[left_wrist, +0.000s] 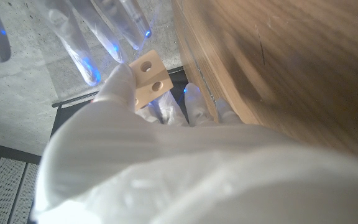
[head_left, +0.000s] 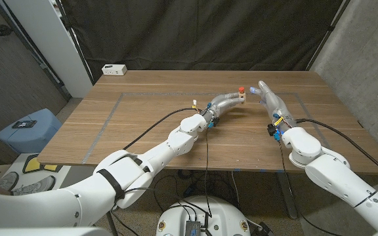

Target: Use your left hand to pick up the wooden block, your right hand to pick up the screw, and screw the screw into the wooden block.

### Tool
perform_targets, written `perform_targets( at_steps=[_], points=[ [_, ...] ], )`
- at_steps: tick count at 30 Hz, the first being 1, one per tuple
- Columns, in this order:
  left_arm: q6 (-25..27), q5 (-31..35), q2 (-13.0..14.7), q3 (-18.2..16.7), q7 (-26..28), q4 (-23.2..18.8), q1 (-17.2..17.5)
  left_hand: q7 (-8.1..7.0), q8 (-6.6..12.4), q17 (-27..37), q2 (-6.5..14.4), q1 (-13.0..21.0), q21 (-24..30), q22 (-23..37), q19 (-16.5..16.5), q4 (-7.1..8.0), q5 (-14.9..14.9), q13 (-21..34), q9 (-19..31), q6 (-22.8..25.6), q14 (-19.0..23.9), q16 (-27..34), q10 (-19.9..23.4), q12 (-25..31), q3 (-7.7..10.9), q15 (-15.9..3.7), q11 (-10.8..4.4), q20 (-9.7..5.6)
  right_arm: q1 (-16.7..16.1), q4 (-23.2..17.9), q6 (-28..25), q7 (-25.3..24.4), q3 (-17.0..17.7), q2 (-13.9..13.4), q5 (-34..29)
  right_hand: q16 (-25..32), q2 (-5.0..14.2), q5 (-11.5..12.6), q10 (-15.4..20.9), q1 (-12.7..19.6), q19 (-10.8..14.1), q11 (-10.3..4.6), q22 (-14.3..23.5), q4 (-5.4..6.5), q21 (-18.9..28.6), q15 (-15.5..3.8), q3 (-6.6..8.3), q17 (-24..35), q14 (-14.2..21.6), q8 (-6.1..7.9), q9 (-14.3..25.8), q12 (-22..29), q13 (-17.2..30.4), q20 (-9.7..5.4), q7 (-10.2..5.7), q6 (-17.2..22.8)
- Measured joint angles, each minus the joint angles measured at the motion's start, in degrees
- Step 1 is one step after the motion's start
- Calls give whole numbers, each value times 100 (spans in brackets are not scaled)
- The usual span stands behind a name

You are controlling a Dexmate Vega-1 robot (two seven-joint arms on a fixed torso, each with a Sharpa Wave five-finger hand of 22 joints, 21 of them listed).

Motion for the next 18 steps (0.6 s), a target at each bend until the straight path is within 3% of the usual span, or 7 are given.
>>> perform_targets(
  at_steps=[18],
  points=[
    [45, 2, -17, 16, -2, 18, -5, 10, 6, 4, 20, -23, 0, 0, 0, 5, -7, 0, 0, -30, 0, 0, 5, -36, 5, 0, -5, 0, 300, 284, 41, 373, -94, -83, 85, 0, -46, 0, -1, -92, -105, 64, 13, 37, 0, 0, 4, -1, 0, -3, 1, -23, 0, 61, -101, -263]
  ],
)
